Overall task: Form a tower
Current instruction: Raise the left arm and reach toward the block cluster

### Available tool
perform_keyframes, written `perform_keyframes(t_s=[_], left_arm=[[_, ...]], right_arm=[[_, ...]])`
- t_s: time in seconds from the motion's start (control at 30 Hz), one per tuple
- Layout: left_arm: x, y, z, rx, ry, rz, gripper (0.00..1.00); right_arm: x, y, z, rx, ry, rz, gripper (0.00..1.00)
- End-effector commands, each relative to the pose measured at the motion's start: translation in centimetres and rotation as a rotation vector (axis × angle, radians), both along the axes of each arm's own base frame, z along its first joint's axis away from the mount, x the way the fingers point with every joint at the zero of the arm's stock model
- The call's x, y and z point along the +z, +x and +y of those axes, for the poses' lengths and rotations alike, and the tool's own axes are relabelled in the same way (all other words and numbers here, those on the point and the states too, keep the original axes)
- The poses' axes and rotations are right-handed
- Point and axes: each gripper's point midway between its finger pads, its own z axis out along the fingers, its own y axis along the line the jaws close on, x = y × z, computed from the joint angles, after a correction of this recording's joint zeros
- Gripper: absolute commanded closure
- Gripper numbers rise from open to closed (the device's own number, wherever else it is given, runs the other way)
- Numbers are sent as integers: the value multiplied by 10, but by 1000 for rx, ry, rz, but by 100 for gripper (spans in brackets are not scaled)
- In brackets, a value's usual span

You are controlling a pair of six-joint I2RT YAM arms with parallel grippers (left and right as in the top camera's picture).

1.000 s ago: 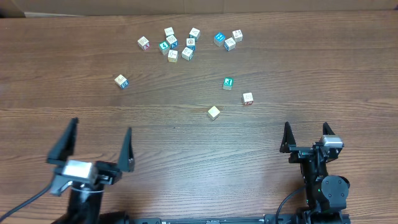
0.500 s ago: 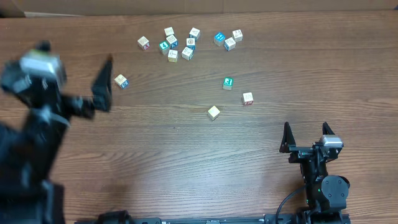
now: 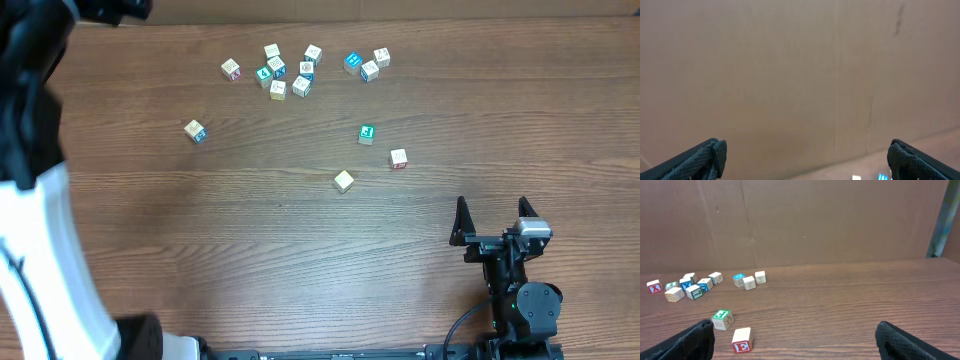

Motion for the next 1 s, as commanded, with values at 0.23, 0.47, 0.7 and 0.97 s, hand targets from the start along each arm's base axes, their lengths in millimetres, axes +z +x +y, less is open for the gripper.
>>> perform_keyframes(t_s=[0.23, 0.47, 0.7, 0.97], left_arm=[[-158, 103, 10, 1, -24, 383, 1], [-246, 123, -11, -128, -105, 604, 0], [-301, 124, -27, -145, -268, 794, 28], [-332, 105, -62, -145, -238, 942, 86]], right_arm=[[-2, 0, -1, -5, -4, -3, 0], [-2, 0, -1, -5, -4, -3, 0], [-2, 0, -1, -5, -4, -3, 0], [-2, 0, -1, -5, -4, -3, 0]])
